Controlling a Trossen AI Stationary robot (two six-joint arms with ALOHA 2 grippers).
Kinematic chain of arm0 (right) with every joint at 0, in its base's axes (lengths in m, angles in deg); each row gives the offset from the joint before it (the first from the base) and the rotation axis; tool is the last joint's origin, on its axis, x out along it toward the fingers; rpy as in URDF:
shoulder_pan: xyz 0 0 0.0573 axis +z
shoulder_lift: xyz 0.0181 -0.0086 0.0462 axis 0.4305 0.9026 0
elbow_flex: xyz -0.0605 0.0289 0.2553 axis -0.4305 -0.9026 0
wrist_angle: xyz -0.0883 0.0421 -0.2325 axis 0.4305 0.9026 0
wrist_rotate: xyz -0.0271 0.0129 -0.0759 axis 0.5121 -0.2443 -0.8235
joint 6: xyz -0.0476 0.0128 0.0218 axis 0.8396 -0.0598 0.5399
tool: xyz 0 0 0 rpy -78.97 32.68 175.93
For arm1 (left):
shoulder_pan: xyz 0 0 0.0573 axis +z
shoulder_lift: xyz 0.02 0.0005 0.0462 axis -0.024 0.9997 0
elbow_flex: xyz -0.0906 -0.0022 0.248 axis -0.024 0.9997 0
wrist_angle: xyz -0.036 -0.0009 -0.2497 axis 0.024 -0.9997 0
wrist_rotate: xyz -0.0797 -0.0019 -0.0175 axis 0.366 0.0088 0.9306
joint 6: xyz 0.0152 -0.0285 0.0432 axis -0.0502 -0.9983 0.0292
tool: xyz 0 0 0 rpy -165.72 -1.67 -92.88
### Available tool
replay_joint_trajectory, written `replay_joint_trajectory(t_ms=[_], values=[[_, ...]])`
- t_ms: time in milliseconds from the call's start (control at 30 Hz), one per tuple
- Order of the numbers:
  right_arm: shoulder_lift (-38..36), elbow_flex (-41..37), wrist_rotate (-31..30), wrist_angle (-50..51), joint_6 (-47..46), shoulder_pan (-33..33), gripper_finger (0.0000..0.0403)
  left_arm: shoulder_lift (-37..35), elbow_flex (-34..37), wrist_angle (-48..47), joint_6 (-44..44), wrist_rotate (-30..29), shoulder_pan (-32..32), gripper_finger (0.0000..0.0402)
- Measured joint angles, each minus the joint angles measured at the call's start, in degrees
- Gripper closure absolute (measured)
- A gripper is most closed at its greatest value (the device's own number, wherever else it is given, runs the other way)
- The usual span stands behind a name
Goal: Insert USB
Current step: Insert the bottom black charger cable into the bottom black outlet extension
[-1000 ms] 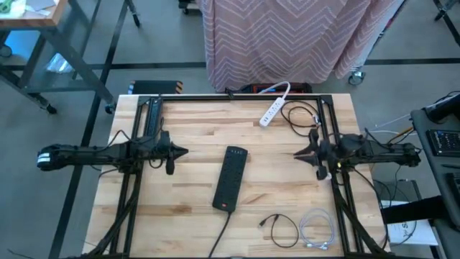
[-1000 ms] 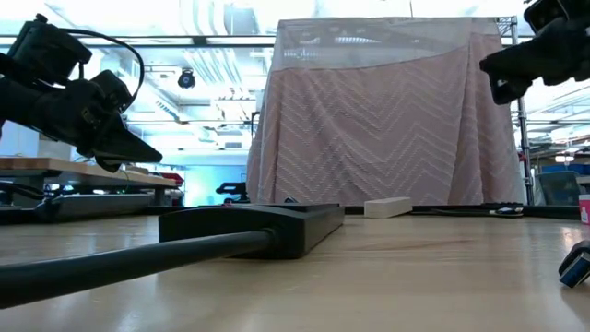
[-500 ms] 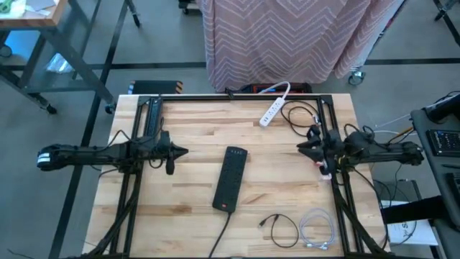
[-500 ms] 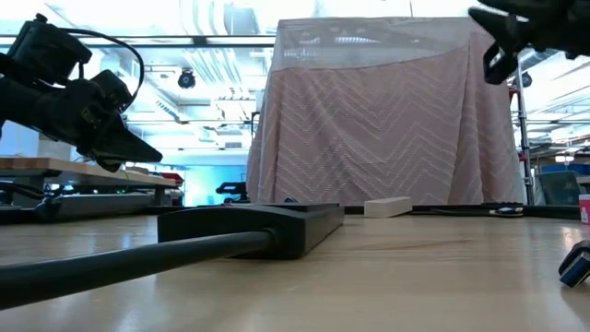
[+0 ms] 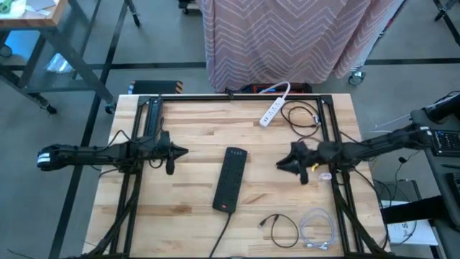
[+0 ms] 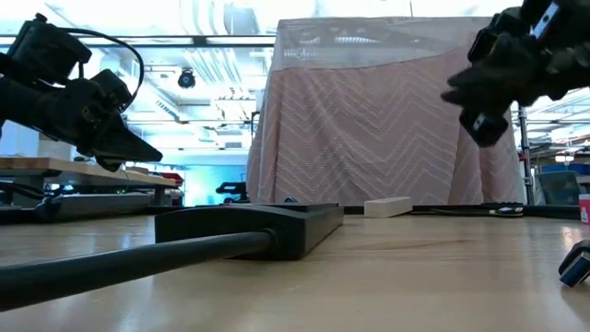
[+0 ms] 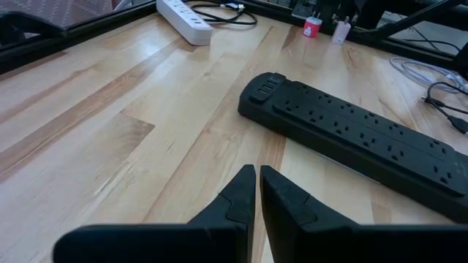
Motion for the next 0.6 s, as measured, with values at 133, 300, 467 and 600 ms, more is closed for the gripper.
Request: replay_joint_trajectory(t_ms=[133, 300, 467, 600], values=[[9.06, 3.67, -1.2, 0.06, -1.42, 5.4, 0.0311, 0.0, 0.01, 0.0, 0.0, 0.0, 0.01, 0.0393], [19.58, 12.93, -3.69, 7.58, -2.62, 12.49, 0.029, 0.0, 0.0, -0.02, 0.0, 0.0, 0.01, 0.0393], [29.42, 25.86, -12.62, 19.42, 0.4, 20.98, 0.0271, 0.0, 0.0, 0.0, 0.0, 0.0, -0.02, 0.0393], [37.51, 35.69, -15.6, 30.78, 1.25, 26.1, 0.0261, 0.0, 0.01, -0.02, 0.0, 0.0, -0.02, 0.0393]])
